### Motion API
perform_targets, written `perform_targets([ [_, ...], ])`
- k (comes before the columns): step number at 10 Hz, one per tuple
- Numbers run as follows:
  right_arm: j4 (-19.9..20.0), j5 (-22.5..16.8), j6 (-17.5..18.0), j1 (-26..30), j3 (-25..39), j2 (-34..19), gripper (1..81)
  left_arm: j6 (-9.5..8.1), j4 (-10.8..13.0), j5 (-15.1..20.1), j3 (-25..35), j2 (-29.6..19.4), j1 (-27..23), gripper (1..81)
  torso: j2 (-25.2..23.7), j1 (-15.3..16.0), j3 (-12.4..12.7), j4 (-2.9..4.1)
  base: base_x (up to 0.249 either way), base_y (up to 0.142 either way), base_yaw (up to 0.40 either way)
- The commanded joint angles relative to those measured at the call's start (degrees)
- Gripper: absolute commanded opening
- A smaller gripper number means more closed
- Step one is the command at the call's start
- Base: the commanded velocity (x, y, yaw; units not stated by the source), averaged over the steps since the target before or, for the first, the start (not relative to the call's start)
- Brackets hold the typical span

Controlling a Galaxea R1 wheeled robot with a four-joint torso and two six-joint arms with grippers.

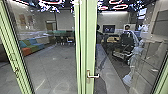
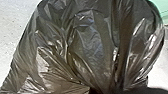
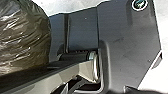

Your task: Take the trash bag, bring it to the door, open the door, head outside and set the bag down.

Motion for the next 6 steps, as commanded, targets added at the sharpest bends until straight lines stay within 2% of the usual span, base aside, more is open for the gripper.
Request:
perform_targets([
  [1,0.33,-3.28,0.09,2.8,0.42,0.45,81.1,1.32,0.32,4.02,0.17,0.02,-3.98,1.0,0.0,0.0,0.0,0.0,0.0,0.0,0.241],
  [5,0.25,-3.37,0.09,2.97,0.42,0.45,81.1,1.58,0.32,4.03,0.17,-0.15,-3.98,1.0,0.0,0.02,0.0,0.0,0.0,0.0,0.241],
  [6,0.25,-3.37,0.09,2.97,0.33,0.45,81.1,1.58,0.23,3.94,0.17,-0.06,-3.98,1.0,0.0,0.02,0.0,0.0,0.0,0.158,0.0],
])
